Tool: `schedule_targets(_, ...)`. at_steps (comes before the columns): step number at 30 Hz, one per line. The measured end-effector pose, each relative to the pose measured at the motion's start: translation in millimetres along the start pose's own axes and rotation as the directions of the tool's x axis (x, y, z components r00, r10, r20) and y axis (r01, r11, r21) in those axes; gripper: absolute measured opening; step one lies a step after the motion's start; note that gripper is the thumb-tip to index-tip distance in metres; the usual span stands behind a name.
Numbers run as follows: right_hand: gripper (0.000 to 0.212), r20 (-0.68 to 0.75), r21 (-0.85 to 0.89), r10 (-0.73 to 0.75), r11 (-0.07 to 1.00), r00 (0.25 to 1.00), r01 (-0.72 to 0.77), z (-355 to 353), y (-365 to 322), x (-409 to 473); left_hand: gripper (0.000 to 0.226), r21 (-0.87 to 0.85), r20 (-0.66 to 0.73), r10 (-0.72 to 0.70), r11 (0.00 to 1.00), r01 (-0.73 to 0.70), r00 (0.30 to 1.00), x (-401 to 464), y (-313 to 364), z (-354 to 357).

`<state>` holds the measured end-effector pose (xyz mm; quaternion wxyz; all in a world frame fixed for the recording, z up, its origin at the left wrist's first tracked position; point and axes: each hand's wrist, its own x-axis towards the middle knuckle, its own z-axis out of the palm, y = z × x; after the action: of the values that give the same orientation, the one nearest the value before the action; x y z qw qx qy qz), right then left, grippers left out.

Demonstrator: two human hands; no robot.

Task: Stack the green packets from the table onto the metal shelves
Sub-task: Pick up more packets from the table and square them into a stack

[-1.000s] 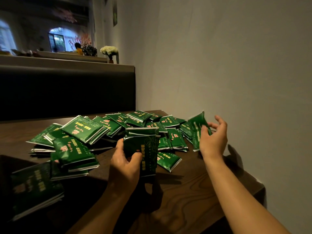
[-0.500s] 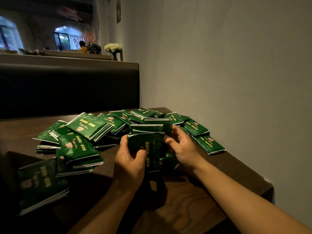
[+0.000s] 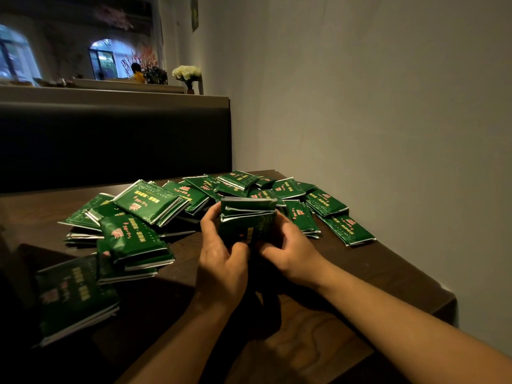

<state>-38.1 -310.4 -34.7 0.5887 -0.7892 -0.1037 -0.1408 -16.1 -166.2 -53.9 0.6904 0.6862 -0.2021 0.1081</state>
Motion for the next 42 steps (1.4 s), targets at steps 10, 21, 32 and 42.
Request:
schedule_targets(10, 0.05, 0.087, -0.082, 0.055, 0.996, 0.995, -0.048, 6.8, 1.8, -1.8, 0.055, -0.057, 0.04, -0.145, 0.988, 0.147, 0.989, 2.0, -9.0, 2.8)
schedule_targets(21, 0.044, 0.127, -0.27, 0.166, 0.954, 0.978, -0.127, 10.3, 0.7, -1.3, 0.051, -0.118, -0.002, -0.224, 0.968, 0.222, 0.975, 9.9, -8.9, 5.0)
schedule_targets(32, 0.04, 0.037, -0.214, 0.223, 0.954, 0.974, -0.21, 21.5, -18.5, -0.5, 0.034, -0.099, -0.064, -0.304, 0.95, 0.297, 0.951, 0.3, 20.9, -12.9)
schedule_targets(42, 0.023, -0.064, 0.014, -0.002, 1.0, 0.998, 0.002, 34.1, -112.4, -3.2, 0.025, -0.383, -0.056, -0.438, 0.839, 0.386, 0.897, -24.4, 123.5, -86.2)
